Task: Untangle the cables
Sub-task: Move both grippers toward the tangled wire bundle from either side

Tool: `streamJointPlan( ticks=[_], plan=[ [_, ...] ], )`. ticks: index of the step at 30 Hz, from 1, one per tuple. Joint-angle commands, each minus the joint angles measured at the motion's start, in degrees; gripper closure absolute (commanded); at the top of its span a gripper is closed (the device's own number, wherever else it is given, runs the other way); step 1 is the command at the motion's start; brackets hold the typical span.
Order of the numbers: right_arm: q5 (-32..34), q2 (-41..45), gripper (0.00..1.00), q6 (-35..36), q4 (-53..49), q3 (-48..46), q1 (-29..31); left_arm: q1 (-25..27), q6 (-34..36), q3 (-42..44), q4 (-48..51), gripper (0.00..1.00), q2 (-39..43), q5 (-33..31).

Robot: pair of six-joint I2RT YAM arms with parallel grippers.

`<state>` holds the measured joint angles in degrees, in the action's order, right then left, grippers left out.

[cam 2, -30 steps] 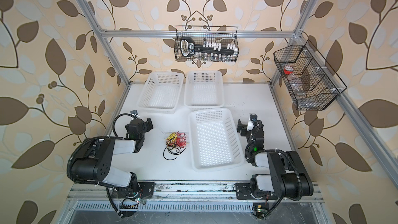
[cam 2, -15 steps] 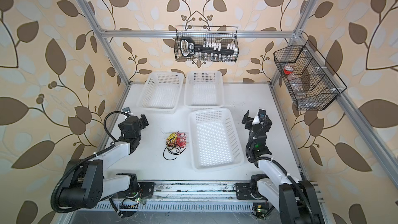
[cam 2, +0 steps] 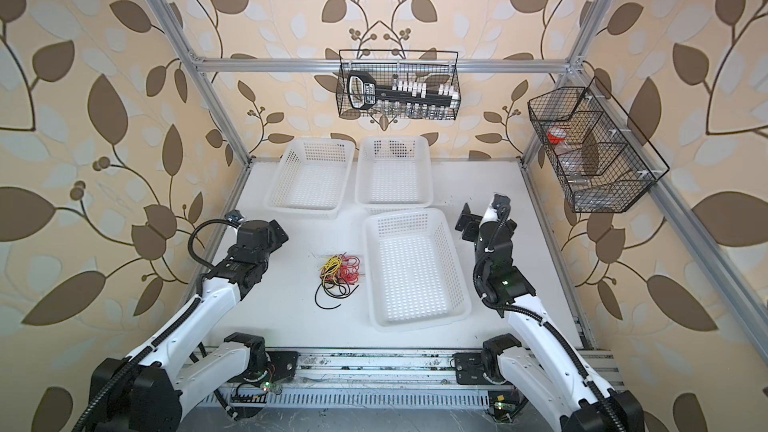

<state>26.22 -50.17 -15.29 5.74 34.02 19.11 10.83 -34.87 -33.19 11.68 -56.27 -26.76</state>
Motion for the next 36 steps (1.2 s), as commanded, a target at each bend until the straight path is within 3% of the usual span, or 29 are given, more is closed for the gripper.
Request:
streamJointPlan(
  ticks=[1,4,11,13,22,27,31,34,36],
  plan=[
    [-3.95,-3.33,0.06,-0.22,-6.14,4.03,7.2,6.31,-8.63,-2.24,10.32,0.01,0.6,0.76],
    [-5.21,-7.01,0.07,2.37,-8.23,7.38,12.59,9.9,-9.42,-3.32,13.98,0.01,-0.28,1.36],
    [-11.05,-13.45,0.14,4.2,-11.18,13.04,20.86,12.49,-9.51,-3.12,16.99,0.01,1.05,7.64],
    [-12.54,-15.44,0.2,4.03,-11.68,14.18,23.04,13.15,-9.59,-3.12,17.62,0.01,1.97,9.05],
    [-20.56,-24.19,0.29,3.45,-11.91,19.23,30.12,14.31,-9.71,-4.24,19.08,0.01,4.57,14.72],
    [-22.8,-30.01,0.36,3.75,-11.32,22.28,33.3,14.39,-9.51,-4.44,18.89,0.02,5.42,19.17],
    [-23.11,-33.87,0.42,4.45,-10.48,24.07,33.49,14.48,-10.31,-3.5,19.0,0.02,6.75,19.09],
    [-26.16,-35.72,0.42,9.11,-7.81,24.64,33.62,14.49,-10.52,-2.42,19.01,0.02,7.85,17.98],
    [-29.53,-36.88,0.42,16.38,-8.88,25.99,33.63,14.48,-10.65,-1.68,19.0,0.02,8.11,17.87]
  ],
)
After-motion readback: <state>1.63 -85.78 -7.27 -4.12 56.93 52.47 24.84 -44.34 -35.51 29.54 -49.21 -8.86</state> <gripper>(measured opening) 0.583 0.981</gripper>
